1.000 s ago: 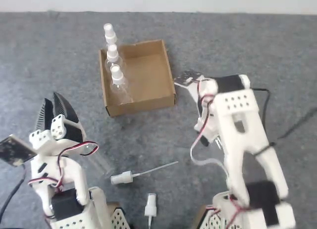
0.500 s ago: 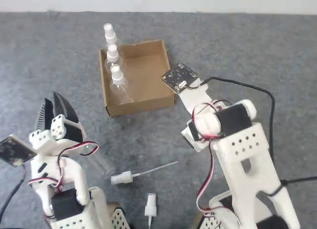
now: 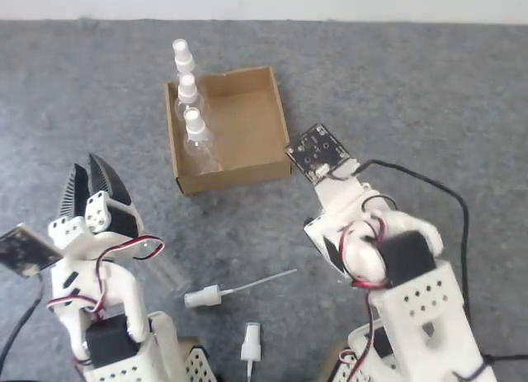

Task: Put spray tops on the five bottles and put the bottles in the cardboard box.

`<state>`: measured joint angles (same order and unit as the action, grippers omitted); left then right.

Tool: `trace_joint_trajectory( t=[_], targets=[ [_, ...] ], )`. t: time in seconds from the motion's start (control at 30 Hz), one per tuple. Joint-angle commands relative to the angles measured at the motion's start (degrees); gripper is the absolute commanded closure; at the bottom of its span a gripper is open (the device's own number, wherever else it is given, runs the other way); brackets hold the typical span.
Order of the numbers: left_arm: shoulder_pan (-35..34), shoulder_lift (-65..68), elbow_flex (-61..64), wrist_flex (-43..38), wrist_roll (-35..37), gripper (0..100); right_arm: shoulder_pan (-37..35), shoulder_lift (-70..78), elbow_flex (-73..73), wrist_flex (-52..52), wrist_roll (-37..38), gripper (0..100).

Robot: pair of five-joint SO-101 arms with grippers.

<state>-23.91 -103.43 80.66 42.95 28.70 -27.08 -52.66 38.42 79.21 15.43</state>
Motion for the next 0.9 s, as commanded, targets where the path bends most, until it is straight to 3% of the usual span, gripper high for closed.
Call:
trace_joint_trajectory(
  t=[0.0, 0.1, 0.33, 0.6, 0.87],
  targets=[
    [-0.2, -0.9, -0.7, -1.5, -1.0, 92, 0.0, -5.8, 4.8, -5.1, -0.5, 92.3],
    [-0.2, -0.9, -2.2, 0.0, -1.0, 92, 2.4, -8.0, 9.0, -7.9, -0.6, 92.3],
    [-0.1, -0.9, -13.9, 16.3, -4.2, 92, 10.9, -12.7, 17.1, -16.9, -6.4, 92.3],
    [3.3, -0.5, -15.3, 15.2, -14.9, 92, 11.1, -13.1, 19.3, -19.5, -8.5, 92.3],
    [9.0, -0.4, -15.2, 20.1, -24.2, 92, 11.1, -13.1, 19.3, -19.5, -8.5, 92.3]
  ],
)
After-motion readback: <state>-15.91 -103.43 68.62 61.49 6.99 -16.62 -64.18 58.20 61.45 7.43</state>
